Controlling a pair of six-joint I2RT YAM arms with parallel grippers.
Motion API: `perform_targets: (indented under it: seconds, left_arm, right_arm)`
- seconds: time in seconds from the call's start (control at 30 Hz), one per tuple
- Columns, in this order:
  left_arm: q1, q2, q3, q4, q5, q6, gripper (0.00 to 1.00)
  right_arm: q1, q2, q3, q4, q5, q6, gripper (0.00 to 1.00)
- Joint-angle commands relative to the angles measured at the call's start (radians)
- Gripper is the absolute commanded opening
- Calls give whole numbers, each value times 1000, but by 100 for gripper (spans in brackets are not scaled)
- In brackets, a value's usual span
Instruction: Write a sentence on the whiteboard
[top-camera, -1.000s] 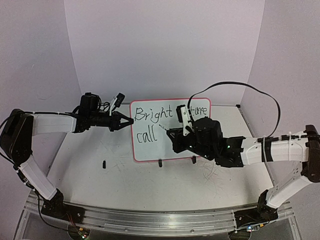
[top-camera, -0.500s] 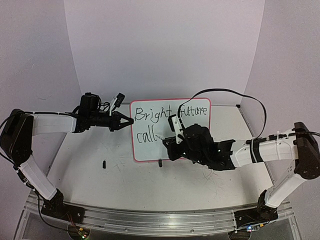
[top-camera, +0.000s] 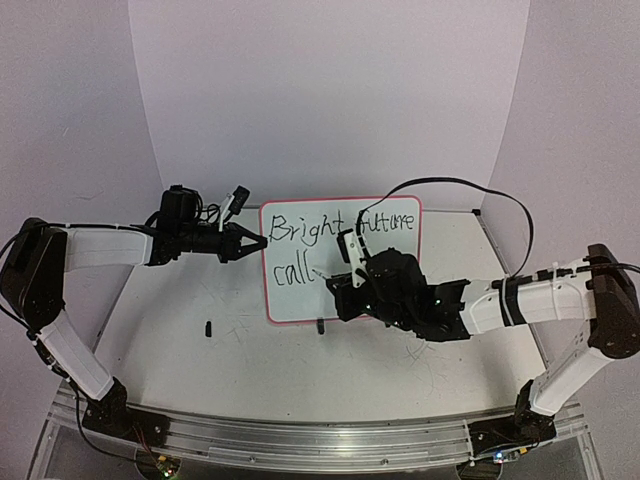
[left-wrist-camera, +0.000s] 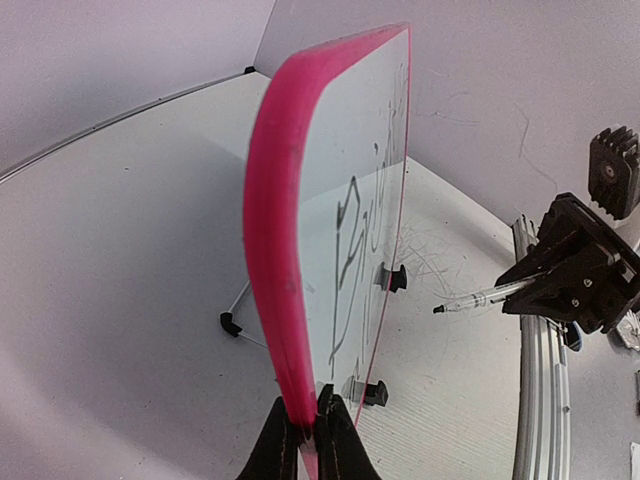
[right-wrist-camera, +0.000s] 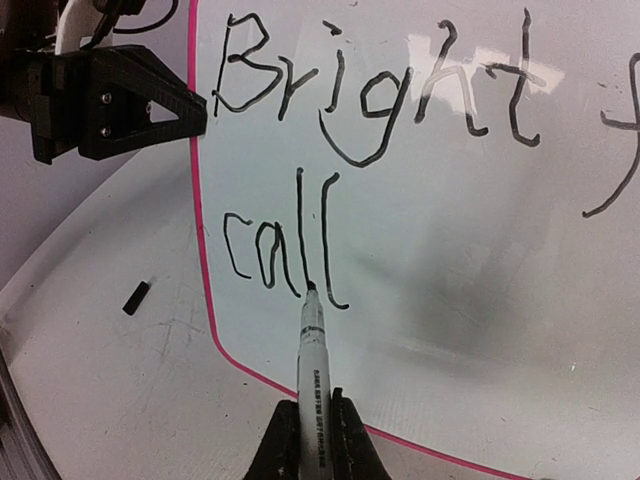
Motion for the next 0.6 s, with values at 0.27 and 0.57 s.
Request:
perform_targets:
  seconds: [0.27,0.57]
  left_arm:
    - [4,-49,20,62,-47,58,0]
    - [5,-51,21,60,-45,60,0]
  right_arm:
    - [4,23,43,46,49,-7,0]
    - [2,45,57,48,96,23,0]
